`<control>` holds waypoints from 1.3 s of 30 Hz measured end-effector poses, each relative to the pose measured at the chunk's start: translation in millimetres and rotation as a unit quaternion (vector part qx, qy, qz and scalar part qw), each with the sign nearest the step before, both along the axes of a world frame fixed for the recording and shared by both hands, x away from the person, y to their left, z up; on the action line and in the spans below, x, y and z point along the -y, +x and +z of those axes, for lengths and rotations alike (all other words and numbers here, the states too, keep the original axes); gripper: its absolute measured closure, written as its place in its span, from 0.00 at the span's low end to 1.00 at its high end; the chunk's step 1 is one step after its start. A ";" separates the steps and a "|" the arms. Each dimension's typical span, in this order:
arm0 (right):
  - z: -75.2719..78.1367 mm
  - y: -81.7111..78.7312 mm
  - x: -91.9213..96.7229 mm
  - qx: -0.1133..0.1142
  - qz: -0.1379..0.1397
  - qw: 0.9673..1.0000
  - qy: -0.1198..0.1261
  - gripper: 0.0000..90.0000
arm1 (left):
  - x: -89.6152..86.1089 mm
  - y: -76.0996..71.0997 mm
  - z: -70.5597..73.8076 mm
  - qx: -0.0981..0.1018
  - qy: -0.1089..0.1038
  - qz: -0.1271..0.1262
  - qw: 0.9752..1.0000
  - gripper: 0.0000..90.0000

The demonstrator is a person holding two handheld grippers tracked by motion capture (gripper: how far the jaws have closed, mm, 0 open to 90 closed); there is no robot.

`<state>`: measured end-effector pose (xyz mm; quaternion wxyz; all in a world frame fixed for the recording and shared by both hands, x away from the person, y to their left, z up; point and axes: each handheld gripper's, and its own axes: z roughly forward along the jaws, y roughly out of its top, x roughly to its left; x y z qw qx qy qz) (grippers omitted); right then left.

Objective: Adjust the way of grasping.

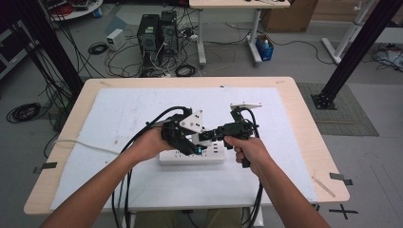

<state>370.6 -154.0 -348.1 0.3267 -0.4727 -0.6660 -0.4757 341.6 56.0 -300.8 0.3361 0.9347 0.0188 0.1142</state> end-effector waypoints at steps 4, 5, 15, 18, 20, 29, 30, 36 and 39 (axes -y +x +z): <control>1.8 -0.2 6.8 0.025 -0.012 0.999 -0.021 0.70 | -4.7 1.3 -3.4 -0.007 0.016 0.018 1.000 0.26; 2.6 0.1 9.9 0.032 -0.013 0.999 -0.027 0.70 | -7.6 2.3 -4.0 -0.014 0.016 0.023 1.000 0.26; 14.7 7.8 45.8 0.094 -0.033 0.988 -0.118 0.70 | -46.7 19.1 -7.2 -0.086 0.050 0.076 0.992 0.20; 21.3 9.0 53.2 0.115 -0.031 0.982 -0.145 0.70 | -61.3 24.5 -5.3 -0.104 0.060 0.095 0.988 0.20; 26.9 9.3 57.1 0.128 -0.028 0.977 -0.166 0.70 | -71.5 28.5 -2.4 -0.113 0.063 0.110 0.985 0.20; 48.4 12.5 78.4 0.156 -0.020 0.959 -0.237 0.70 | -109.6 41.3 11.4 -0.146 0.095 0.150 0.973 0.20; 50.9 12.5 80.0 0.160 -0.015 0.955 -0.248 0.70 | -112.7 41.7 12.1 -0.149 0.094 0.158 0.971 0.20; 64.7 9.3 85.0 0.189 0.015 0.930 -0.315 0.70 | -129.4 44.7 16.7 -0.143 0.148 0.181 0.962 0.20; 70.4 8.1 88.8 0.204 0.024 0.918 -0.338 0.70 | -137.7 43.9 19.7 -0.137 0.149 0.194 0.960 0.20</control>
